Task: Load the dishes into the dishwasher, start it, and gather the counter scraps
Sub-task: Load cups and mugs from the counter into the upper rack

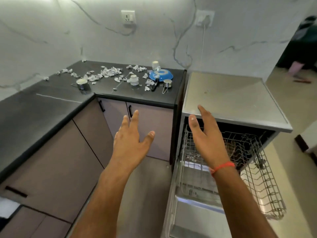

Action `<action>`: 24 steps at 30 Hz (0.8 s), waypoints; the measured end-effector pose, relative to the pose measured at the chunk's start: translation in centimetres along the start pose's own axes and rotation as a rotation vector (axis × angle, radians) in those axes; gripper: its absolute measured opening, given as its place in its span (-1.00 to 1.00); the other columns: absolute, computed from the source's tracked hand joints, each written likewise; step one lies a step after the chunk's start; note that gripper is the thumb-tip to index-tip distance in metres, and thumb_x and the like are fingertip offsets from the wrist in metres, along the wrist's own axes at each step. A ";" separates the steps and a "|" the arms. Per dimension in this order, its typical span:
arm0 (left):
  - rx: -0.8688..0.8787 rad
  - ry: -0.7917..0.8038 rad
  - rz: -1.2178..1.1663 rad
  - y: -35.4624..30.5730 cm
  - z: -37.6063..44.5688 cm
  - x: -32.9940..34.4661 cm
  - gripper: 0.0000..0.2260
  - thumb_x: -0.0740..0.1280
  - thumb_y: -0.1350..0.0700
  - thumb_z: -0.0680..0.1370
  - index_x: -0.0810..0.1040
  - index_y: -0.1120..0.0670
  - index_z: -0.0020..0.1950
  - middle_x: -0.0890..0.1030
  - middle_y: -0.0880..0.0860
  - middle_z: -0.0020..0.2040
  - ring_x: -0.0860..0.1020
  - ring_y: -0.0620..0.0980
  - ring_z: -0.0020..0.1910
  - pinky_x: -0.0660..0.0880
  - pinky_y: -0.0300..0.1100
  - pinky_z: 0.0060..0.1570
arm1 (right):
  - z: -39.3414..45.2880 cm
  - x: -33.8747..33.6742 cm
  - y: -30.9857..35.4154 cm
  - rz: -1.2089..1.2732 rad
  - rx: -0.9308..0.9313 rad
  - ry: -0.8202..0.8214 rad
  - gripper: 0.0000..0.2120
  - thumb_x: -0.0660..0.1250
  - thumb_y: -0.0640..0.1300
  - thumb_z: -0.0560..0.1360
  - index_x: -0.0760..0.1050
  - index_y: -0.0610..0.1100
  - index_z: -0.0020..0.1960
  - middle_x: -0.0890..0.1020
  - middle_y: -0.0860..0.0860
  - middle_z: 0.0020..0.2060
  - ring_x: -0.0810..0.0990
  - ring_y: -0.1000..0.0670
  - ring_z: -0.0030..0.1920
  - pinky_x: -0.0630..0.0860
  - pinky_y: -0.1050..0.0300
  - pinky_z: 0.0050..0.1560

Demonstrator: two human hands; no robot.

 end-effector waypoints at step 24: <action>-0.025 0.122 -0.094 13.5 9.6 -12.5 -0.26 0.29 -0.16 0.61 -0.12 -0.22 0.64 -0.13 0.01 0.67 -0.03 0.08 0.64 0.04 0.14 0.57 | 4.4 18.9 10.0 -0.056 0.069 0.068 -0.42 0.16 0.26 0.61 0.14 0.20 0.59 0.10 0.08 0.62 0.04 0.07 0.60 0.07 -0.12 0.59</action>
Point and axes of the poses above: each hand's wrist, its own z-axis towards the middle knuckle, its own x-axis out of the palm, y = z × x, the point moved 6 cm from there along z, towards the middle knuckle
